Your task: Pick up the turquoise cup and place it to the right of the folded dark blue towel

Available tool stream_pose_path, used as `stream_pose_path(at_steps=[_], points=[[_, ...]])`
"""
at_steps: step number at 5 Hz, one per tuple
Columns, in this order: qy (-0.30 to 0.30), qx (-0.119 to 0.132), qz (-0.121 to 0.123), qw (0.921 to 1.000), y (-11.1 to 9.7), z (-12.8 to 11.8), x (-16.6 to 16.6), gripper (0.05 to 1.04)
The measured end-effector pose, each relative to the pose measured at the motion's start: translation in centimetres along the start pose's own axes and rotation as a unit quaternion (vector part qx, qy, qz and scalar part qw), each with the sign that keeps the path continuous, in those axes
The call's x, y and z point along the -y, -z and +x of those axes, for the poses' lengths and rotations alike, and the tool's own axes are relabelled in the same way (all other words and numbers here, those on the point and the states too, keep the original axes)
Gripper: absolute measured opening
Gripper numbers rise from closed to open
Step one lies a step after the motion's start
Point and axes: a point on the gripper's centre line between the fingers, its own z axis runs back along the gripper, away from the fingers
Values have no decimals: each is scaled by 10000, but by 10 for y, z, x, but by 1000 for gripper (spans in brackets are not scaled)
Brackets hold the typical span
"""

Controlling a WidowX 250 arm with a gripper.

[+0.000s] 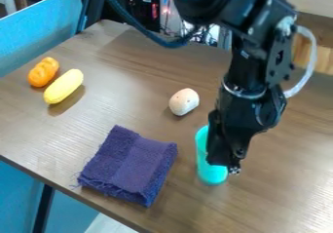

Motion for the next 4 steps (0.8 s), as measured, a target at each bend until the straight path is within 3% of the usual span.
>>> stream_pose_path(at_steps=[2, 3, 4], points=[[-523, 520, 52, 9973, -60, -21, -13, 957], [-719, 379, 137, 9966, -78, -35, -22, 1006], [-1962, 212, -138, 9802, -70, -77, -53, 1003]])
